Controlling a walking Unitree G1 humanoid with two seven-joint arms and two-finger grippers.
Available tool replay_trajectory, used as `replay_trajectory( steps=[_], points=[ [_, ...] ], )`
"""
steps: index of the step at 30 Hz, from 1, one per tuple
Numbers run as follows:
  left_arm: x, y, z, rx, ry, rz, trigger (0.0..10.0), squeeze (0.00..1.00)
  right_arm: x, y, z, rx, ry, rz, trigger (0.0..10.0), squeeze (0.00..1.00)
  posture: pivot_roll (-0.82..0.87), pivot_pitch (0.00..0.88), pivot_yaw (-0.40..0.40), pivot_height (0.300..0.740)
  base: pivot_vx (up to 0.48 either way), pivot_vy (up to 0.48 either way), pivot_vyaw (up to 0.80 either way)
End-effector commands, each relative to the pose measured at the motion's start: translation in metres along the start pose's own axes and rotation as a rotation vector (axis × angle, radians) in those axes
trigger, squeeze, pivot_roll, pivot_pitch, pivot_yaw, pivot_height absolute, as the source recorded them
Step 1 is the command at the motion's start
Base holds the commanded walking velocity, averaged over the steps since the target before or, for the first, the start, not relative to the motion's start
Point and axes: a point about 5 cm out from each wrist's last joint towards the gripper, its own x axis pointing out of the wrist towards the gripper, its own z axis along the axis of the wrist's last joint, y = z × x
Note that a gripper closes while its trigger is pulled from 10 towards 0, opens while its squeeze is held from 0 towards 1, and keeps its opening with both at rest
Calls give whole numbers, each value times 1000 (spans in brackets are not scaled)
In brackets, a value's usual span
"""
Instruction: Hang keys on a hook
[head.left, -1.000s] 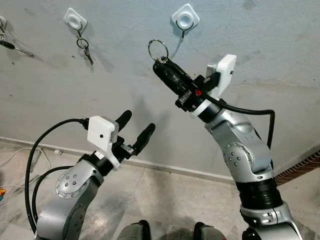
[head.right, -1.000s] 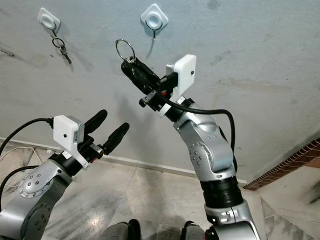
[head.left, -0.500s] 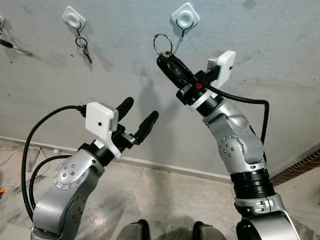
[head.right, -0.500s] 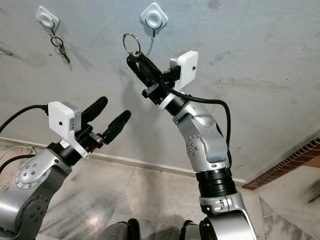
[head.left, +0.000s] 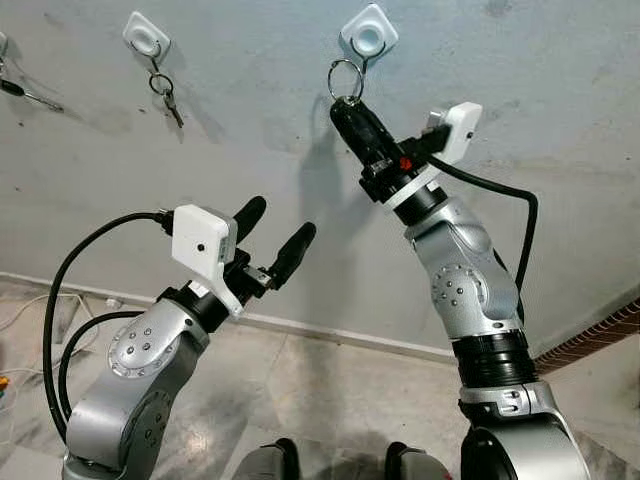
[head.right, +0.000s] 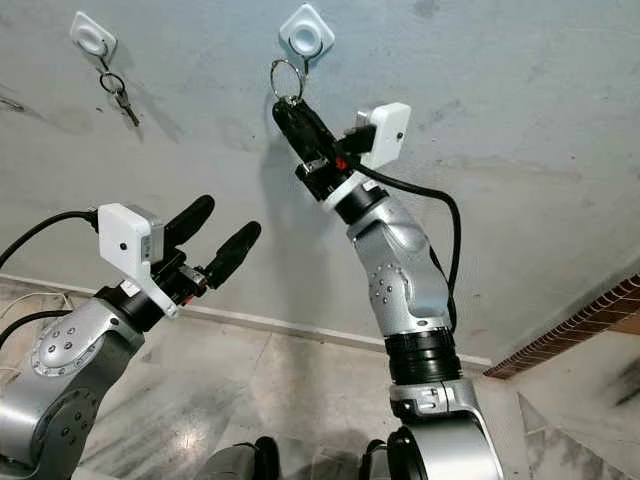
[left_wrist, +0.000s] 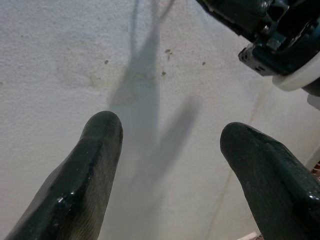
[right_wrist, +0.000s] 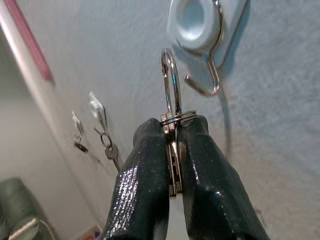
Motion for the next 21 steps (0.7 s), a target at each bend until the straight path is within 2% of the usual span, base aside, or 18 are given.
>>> replay_trajectory(
  steps=[1, 14, 21],
  points=[
    [-5, 0, 2, 17, 6, 8, 10000, 0, 6, 2, 3, 22, -26, 5, 10000, 0, 175, 241, 102, 740, 0, 0, 0],
    [-7, -1, 3, 16, 7, 14, 10000, 0, 6, -5, -2, 138, -48, -50, 10000, 0, 182, 250, 101, 740, 0, 0, 0],
    [-7, 0, 3, 19, 9, 18, 10000, 0, -2, -8, -12, 195, -34, -91, 10000, 0, 186, 251, 104, 740, 0, 0, 0]
  ],
)
